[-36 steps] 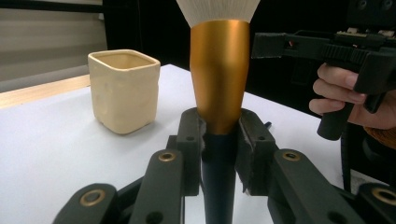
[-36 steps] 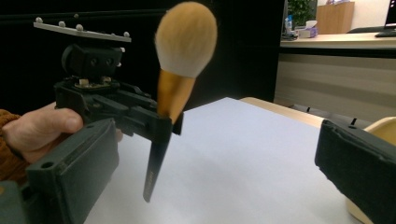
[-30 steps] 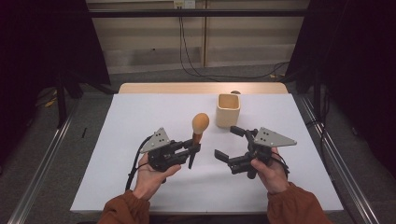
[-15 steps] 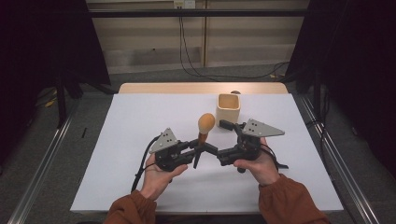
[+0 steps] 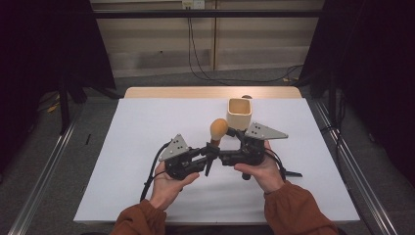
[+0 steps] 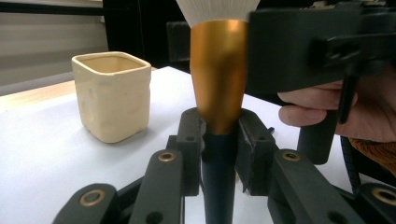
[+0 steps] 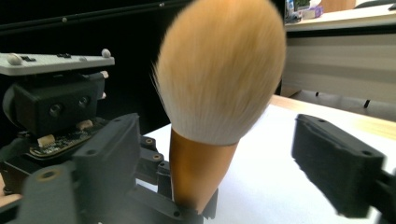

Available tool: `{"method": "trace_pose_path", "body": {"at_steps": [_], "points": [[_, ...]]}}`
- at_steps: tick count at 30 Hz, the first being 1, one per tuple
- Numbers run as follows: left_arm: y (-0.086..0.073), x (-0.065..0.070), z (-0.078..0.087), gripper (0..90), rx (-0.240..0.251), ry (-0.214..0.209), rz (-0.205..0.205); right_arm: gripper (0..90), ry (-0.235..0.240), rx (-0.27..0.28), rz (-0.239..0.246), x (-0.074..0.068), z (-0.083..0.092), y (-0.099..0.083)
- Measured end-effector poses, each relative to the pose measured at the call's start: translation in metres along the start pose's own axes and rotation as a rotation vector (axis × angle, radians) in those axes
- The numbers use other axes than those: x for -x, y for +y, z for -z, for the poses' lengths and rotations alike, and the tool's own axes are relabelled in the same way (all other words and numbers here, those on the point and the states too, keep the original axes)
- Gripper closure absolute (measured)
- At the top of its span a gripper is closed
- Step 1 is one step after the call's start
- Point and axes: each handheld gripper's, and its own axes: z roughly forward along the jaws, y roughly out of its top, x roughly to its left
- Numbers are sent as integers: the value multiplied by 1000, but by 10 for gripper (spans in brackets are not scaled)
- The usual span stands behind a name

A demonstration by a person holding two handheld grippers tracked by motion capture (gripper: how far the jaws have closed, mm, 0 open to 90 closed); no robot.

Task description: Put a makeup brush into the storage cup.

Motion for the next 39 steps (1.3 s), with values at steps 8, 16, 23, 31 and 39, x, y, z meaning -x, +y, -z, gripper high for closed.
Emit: {"method": "trace_pose_path", "body": {"at_steps": [8,16,23,31,39], "points": [[0,-4,1,733,-4,3,1,376,16,-21,-21,2,-2,-3],[-1,-5,-1,733,-15,8,4,553,32,-37,-58,5,-3,-6],[-3,-7,-2,733,-20,8,7,621,36,-49,-74,5,-3,-8],[-6,-9,-4,725,-23,-2,29,626,34,-57,-51,4,-4,-9],[-8,-9,-5,628,-41,18,26,627,61,-63,-23,2,-4,-9]]}}
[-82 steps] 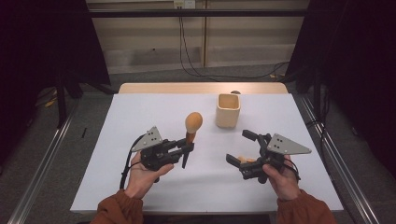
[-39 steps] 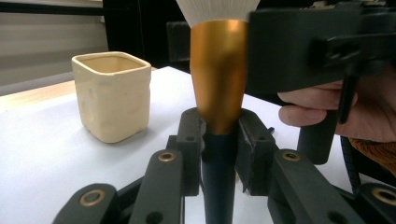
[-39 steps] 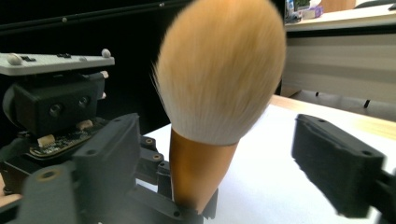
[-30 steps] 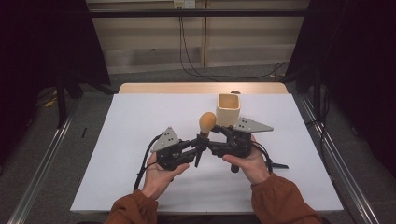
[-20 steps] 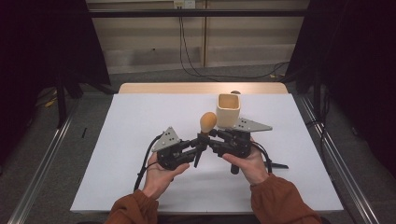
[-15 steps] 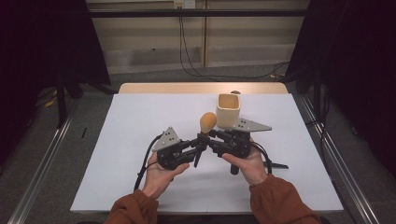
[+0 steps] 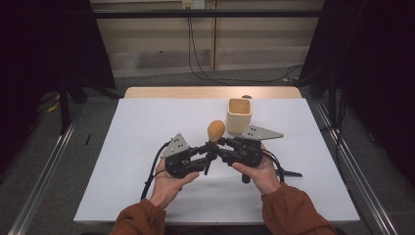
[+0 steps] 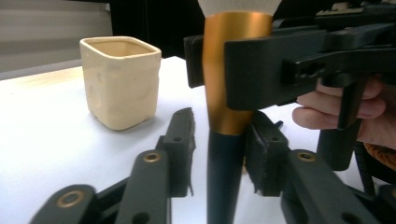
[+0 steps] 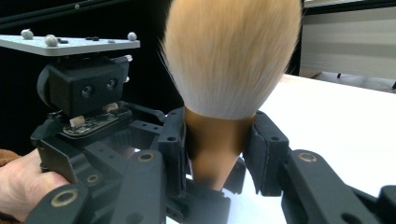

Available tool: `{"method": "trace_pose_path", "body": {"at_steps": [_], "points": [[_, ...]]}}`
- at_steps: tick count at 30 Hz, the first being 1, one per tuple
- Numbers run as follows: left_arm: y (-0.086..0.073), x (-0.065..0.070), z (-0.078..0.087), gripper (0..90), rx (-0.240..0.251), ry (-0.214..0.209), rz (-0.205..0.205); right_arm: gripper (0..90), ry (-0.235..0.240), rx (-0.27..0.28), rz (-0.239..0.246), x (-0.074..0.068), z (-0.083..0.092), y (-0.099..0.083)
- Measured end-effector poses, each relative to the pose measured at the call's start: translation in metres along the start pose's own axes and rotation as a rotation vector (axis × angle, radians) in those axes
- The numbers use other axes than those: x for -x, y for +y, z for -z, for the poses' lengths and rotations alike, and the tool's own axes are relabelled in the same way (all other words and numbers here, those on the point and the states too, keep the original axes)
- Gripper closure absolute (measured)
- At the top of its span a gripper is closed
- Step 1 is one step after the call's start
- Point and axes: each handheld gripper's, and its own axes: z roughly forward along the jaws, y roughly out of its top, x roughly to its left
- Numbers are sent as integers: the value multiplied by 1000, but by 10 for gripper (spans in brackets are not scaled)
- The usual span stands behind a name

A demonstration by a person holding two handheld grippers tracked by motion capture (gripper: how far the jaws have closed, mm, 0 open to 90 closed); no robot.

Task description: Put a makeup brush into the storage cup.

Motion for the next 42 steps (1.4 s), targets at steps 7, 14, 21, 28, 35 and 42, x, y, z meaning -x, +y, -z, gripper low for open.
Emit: {"method": "trace_pose_path", "body": {"at_steps": [7,14,21,28,35,42], "points": [[-2,0,-3,528,-16,16,-7,627,-2,-1,7,2,0,1],[-2,0,-1,412,-22,30,-17,627,1,25,13,5,5,4],[-4,-2,6,242,-45,70,11,627,-15,25,27,7,10,6],[-1,-6,16,143,-34,122,14,627,-34,38,27,11,15,8],[0,-10,24,87,-37,146,-9,628,-52,48,28,15,20,10],[-1,-16,37,40,-30,167,11,628,-79,61,33,20,28,16]]}}
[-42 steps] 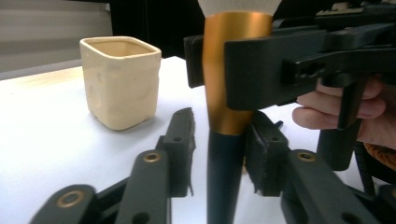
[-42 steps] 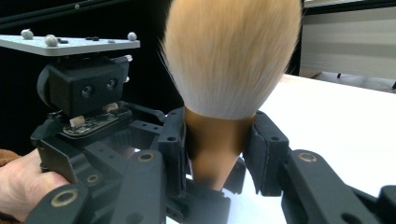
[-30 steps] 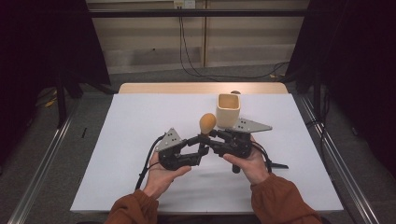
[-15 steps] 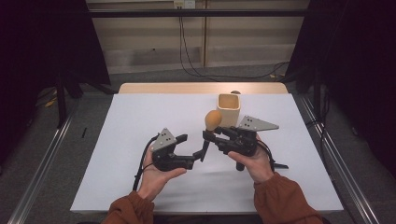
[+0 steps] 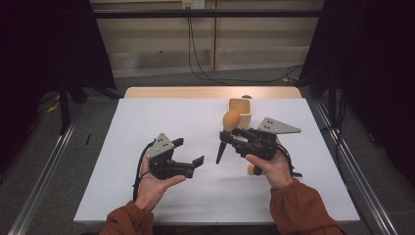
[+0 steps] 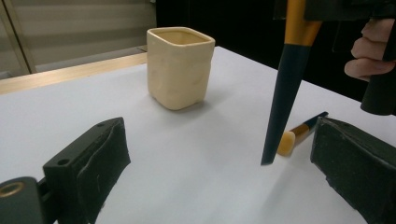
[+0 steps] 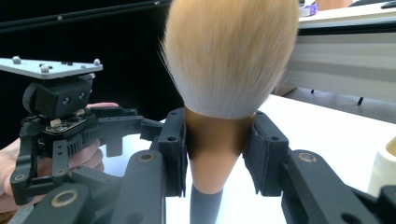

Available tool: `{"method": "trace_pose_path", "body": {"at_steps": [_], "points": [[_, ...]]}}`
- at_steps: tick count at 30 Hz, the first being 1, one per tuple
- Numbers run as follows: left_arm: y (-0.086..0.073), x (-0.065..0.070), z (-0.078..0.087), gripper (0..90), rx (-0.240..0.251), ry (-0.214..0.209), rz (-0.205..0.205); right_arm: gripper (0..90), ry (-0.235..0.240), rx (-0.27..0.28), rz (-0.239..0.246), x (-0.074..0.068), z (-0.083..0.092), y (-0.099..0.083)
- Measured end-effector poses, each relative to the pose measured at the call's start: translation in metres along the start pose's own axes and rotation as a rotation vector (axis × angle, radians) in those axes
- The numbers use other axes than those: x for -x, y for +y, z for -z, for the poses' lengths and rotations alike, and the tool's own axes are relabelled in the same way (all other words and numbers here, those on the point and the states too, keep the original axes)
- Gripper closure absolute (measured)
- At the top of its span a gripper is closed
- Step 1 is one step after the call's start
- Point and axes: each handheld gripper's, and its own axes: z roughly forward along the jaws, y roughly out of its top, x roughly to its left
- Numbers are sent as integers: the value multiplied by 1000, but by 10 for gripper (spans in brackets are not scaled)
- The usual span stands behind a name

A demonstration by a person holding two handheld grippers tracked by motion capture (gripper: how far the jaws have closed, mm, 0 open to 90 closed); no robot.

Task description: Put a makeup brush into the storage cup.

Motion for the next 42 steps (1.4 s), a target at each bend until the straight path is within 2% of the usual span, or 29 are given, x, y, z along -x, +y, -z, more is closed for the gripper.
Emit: {"method": "trace_pose_path", "body": {"at_steps": [1,5,8,10,13,21,28,30,33,35,37,40,42], "points": [[-1,-1,1,40,8,5,10,628,-2,0,1,1,1,0],[-4,-4,6,33,4,22,-2,628,-20,2,6,5,3,2],[-5,-5,10,26,11,33,19,628,-37,3,18,9,6,4],[-3,-5,14,27,19,23,36,628,-44,3,17,12,8,4],[-3,-6,21,18,30,18,2,628,-60,4,19,17,10,6],[-10,-11,35,26,35,72,23,628,-101,14,39,26,17,13],[-14,-19,46,26,47,101,29,628,-122,39,39,33,21,22],[-17,-22,49,26,32,102,26,628,-132,40,45,35,21,25],[-21,-25,54,26,32,117,42,628,-149,35,52,39,21,31],[-23,-26,57,26,34,127,42,628,-155,43,53,43,21,34],[-24,-25,60,33,32,158,8,628,-165,47,50,45,21,36],[-27,-24,61,40,32,137,16,628,-176,49,44,49,20,40],[-28,-24,63,40,24,144,11,628,-184,43,44,51,18,44]]}}
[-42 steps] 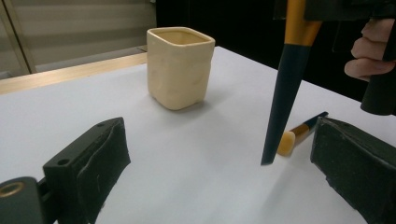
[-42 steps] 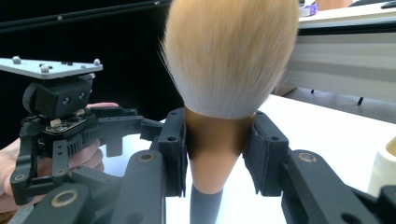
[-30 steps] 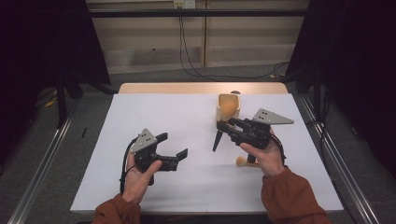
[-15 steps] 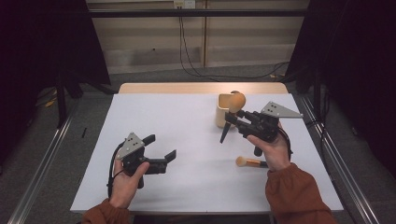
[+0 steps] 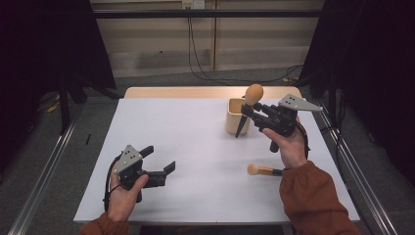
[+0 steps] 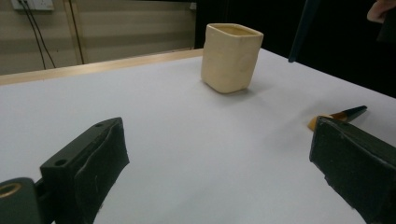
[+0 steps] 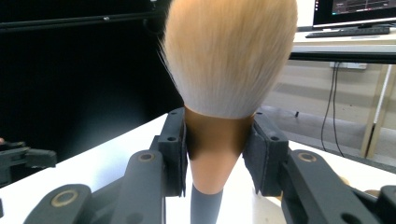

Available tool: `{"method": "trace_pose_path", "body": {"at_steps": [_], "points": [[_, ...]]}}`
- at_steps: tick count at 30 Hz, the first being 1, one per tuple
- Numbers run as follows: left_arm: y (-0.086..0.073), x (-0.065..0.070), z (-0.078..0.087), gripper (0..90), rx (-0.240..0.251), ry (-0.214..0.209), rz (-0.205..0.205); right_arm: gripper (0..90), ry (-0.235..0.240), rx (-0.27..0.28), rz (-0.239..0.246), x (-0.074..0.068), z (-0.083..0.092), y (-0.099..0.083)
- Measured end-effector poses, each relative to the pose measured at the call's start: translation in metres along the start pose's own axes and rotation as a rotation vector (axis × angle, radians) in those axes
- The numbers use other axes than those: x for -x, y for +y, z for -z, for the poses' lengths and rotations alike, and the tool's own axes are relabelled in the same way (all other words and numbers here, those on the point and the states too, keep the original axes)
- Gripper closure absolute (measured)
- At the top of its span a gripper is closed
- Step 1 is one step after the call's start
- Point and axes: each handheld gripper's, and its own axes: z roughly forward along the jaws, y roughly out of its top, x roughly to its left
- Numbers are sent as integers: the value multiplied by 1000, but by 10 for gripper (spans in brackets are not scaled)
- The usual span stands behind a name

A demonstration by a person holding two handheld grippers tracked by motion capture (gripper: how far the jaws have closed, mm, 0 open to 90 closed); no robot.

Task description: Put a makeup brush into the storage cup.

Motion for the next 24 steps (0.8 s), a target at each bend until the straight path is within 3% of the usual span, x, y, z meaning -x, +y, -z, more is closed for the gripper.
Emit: {"method": "trace_pose_path", "body": {"at_steps": [4,7,16,24], "points": [[-3,-4,4,36,5,12,13,628,-14,0,6,4,-3,8],[-8,-8,4,35,-23,21,1,628,-19,-5,7,8,-5,14],[-11,-16,12,35,-27,43,34,628,-56,17,1,23,-10,33],[-9,-19,15,34,7,47,28,628,-78,21,24,31,-20,51]]}}
